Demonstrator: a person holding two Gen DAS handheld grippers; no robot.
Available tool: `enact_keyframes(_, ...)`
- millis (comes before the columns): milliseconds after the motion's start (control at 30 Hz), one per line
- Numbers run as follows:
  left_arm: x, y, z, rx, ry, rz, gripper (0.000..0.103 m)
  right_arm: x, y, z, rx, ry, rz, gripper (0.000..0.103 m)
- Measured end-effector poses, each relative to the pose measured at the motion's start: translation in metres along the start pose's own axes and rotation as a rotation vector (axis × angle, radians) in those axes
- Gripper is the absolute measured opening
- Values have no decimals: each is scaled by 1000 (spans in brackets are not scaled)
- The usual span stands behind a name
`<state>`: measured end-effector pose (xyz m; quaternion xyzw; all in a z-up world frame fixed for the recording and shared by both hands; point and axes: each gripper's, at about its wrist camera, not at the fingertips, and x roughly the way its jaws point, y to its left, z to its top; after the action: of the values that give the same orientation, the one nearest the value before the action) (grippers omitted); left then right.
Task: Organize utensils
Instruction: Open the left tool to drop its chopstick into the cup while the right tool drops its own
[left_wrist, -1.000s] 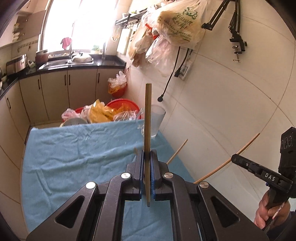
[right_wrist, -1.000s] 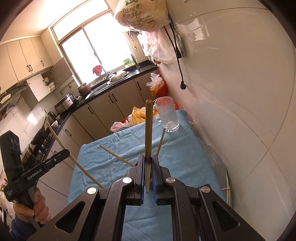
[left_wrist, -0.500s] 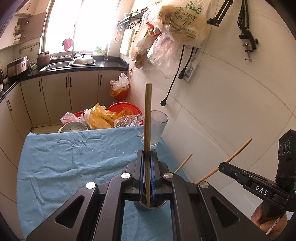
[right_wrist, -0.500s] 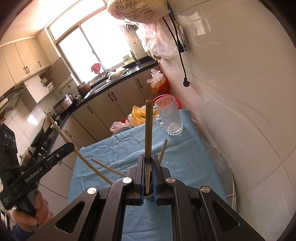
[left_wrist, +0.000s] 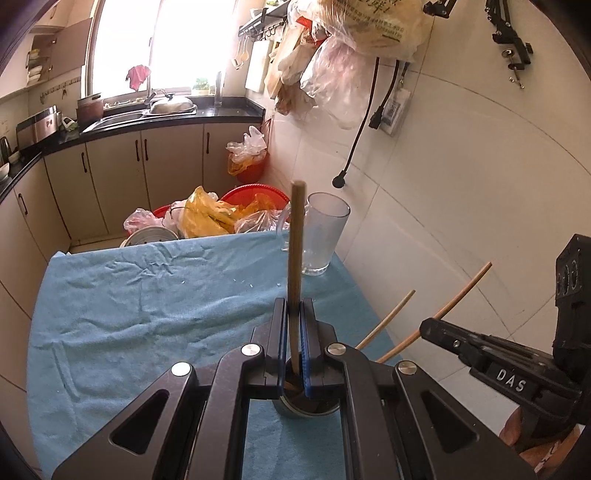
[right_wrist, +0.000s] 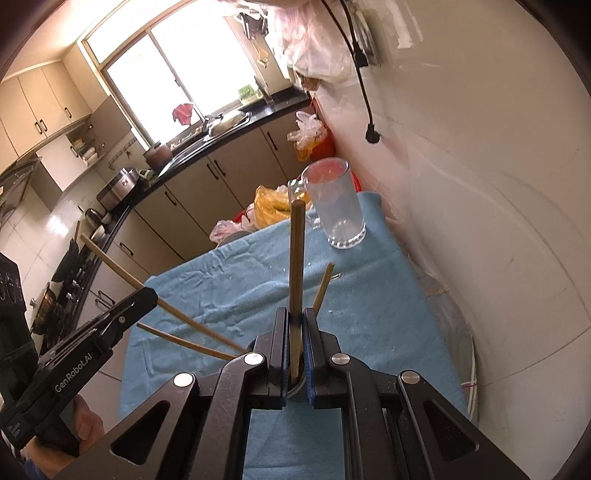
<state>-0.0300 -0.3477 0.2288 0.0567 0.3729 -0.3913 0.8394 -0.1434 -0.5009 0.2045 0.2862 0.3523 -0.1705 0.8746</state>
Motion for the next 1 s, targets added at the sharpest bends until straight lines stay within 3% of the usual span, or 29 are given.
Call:
enact_keyframes(567, 21, 14, -2, -16, 48, 20, 6, 35, -2, -8, 1, 81, -13, 9)
enact_keyframes(767, 21, 15, -1, -23, 48, 19, 6, 30, 0, -6, 0, 67, -21, 9)
enact_keyframes(867, 19, 16, 1, -26, 36, 19, 18, 25, 0, -6, 4, 57, -21, 9)
enact_keyframes(1000, 9, 18, 5, -32, 15, 14, 22, 12, -4, -5, 18, 31, -26, 9)
